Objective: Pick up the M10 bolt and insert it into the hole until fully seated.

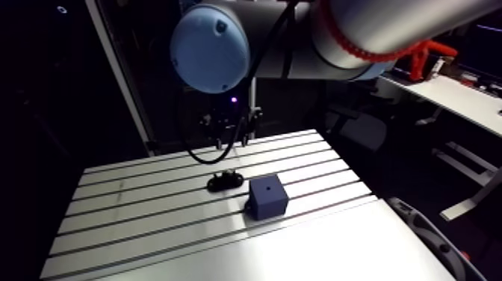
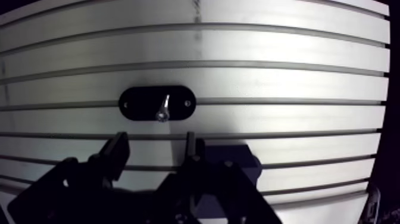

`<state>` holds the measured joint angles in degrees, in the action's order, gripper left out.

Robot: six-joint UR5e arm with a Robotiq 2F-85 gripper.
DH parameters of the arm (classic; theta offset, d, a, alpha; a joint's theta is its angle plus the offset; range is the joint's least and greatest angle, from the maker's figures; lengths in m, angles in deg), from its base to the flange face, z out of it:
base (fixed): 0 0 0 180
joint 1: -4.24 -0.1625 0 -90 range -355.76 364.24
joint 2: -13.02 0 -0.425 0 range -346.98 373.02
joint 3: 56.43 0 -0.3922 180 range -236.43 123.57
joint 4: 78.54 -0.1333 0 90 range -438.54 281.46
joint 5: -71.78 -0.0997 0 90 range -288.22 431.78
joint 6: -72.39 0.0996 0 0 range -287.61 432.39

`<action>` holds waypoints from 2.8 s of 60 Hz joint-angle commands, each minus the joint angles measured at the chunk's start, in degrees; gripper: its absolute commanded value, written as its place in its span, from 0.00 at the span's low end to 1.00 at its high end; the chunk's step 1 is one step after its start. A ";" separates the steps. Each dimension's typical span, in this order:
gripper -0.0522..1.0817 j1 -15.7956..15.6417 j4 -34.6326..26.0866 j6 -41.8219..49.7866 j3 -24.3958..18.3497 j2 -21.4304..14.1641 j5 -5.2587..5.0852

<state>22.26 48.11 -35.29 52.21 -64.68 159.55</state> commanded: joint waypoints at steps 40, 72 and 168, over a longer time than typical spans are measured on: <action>0.54 -0.51 4.00 0.33 2.14 4.34 0.25; 0.54 -0.52 5.67 0.06 2.50 6.10 0.25; 0.61 -1.05 6.03 0.42 2.49 7.70 0.60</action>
<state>21.19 54.17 -34.85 54.70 -57.01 160.08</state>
